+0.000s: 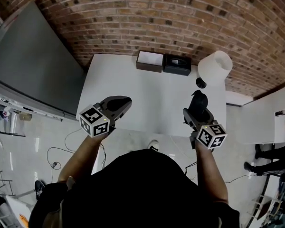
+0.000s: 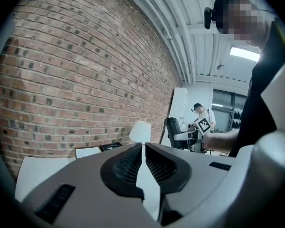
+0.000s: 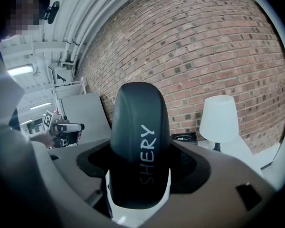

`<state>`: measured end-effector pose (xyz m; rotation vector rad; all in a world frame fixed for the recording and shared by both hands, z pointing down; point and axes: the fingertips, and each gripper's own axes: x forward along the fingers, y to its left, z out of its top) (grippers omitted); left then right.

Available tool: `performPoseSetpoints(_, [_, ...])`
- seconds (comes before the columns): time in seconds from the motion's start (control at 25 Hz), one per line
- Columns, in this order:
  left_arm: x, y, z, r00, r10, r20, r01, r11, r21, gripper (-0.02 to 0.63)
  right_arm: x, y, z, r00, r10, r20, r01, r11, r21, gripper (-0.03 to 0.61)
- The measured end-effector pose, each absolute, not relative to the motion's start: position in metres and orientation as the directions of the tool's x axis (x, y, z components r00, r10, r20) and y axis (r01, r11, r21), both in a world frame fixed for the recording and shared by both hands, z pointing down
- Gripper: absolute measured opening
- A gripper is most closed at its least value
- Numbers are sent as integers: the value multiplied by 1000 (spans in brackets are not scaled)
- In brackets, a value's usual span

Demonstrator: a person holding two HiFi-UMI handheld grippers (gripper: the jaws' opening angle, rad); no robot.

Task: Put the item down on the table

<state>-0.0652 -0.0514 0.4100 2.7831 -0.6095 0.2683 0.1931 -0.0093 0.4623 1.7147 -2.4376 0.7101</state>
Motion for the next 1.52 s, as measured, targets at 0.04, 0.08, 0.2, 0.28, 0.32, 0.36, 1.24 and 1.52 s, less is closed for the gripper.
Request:
performPoseSetpoints(0.04, [-61, -53, 410, 892, -383, 239, -435, -871, 229, 40, 197, -12, 463, -377, -869, 321, -905, 272, -327, 353])
performPoseSetpoints(0.08, [-58, -55, 411, 891, -386, 240, -438, -870, 228, 40, 200, -14, 463, -383, -866, 321, -903, 277, -328, 353])
performPoseSetpoints(0.2, [-51, -61, 409, 884, -401, 240, -452, -864, 223, 40, 208, -24, 465, -397, -860, 321, -897, 290, -333, 353])
performPoseSetpoints(0.28, [-48, -64, 408, 878, -414, 239, -465, -858, 219, 40, 213, -30, 466, -406, -857, 318, -893, 298, -337, 353])
performPoseSetpoints(0.32, [-47, -66, 408, 875, -420, 240, -470, -855, 218, 40, 214, -33, 466, -411, -855, 317, -891, 304, -337, 353])
performPoseSetpoints(0.36, [-45, -68, 408, 872, -426, 242, -476, -852, 217, 40, 216, -36, 466, -417, -853, 315, -889, 310, -338, 353])
performPoseSetpoints(1.24, [-11, -86, 410, 830, -493, 261, -548, -808, 216, 40, 251, -83, 464, -495, -817, 295, -851, 388, -353, 353])
performPoseSetpoints(1.52, [-16, -94, 414, 834, -484, 266, -542, -810, 224, 40, 248, -94, 464, -485, -822, 298, -857, 378, -350, 353])
